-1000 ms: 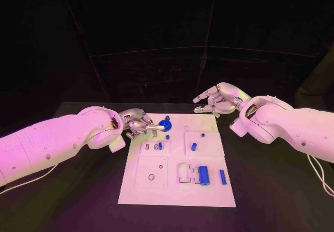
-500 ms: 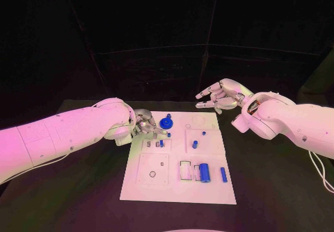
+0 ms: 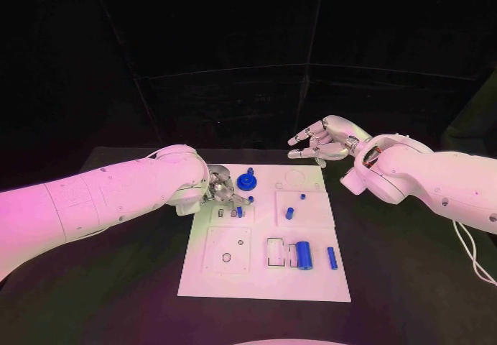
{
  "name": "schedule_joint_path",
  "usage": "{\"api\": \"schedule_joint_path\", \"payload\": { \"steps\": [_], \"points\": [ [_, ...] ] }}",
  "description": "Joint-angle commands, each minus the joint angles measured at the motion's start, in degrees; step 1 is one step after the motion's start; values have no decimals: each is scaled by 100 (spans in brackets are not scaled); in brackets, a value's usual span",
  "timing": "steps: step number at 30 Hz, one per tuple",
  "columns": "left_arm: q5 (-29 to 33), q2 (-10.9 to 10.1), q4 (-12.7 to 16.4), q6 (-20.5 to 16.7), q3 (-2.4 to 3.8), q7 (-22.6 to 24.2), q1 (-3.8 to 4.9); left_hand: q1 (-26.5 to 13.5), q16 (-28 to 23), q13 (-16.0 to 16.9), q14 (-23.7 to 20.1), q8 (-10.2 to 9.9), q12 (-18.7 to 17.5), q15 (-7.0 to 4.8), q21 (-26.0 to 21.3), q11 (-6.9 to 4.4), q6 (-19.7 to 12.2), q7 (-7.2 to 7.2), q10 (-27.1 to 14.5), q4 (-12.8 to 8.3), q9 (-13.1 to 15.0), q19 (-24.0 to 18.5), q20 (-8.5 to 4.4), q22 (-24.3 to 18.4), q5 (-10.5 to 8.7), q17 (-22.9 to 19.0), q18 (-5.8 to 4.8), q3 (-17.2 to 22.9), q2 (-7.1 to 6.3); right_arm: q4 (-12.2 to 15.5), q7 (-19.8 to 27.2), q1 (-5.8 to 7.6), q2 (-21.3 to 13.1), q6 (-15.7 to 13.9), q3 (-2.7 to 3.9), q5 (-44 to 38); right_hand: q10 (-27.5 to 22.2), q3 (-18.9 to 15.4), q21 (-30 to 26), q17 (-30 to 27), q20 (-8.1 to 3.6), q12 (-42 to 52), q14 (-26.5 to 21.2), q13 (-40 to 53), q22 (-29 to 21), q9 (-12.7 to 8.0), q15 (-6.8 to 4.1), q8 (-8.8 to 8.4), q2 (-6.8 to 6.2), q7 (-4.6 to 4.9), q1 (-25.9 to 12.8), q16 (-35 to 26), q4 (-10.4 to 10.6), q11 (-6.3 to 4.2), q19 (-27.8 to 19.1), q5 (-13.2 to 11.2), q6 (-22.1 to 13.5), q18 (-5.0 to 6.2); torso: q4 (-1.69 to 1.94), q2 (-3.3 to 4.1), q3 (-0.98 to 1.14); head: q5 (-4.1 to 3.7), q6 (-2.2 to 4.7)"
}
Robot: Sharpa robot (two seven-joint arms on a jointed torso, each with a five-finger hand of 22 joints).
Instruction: Assemble the parts on the task board
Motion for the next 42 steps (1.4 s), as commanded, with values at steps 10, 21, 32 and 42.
{"api": "schedule_joint_path", "payload": {
  "steps": [10,21,32,42],
  "points": [
    [-10,73,23,223,-15,-274,11,145,18,-22,604,106,10,-10,6,8,-119,3,-32,-79,136,26,-15,-47,86,1507,-66,40,23,-47,-15,13,46,45,4,11,20,-58,-39,-3,-7,-25,190,-20,-20,5,-4,21,24,-14,-10,-36,-13,5,28,108,-35,95,2,5,-7,-5,-12],
    [3,67,69,214,-15,-293,11,162,18,-20,604,124,17,-7,-1,9,-134,4,-32,-88,171,20,-10,-57,138,1507,-62,57,33,-103,-33,13,84,63,4,11,22,-61,-38,0,-7,-21,191,-17,-17,5,-4,22,26,-14,-7,-35,-13,5,31,122,-35,94,0,-1,-4,-6,-40],
    [92,50,94,66,-14,-240,11,303,18,-30,604,181,25,-9,-25,5,-170,-2,-30,-182,277,4,-6,-91,176,1507,-54,169,60,-150,-68,13,103,97,4,-17,22,-61,-38,0,-7,-21,191,-17,-17,5,-4,22,26,-14,-7,-35,-13,5,31,122,-35,94,4,-2,-7,-3,-54],
    [119,46,110,91,-14,-218,12,312,18,-32,604,186,25,-9,-25,5,-172,-2,-30,-192,288,4,-6,-90,171,1507,-54,175,48,-185,-119,13,112,154,3,-30,21,-65,-43,1,-8,-23,193,-21,-24,6,-5,23,37,-15,-1,-37,-12,4,31,152,-33,95,5,1,-2,-17,-57]
  ]
}}
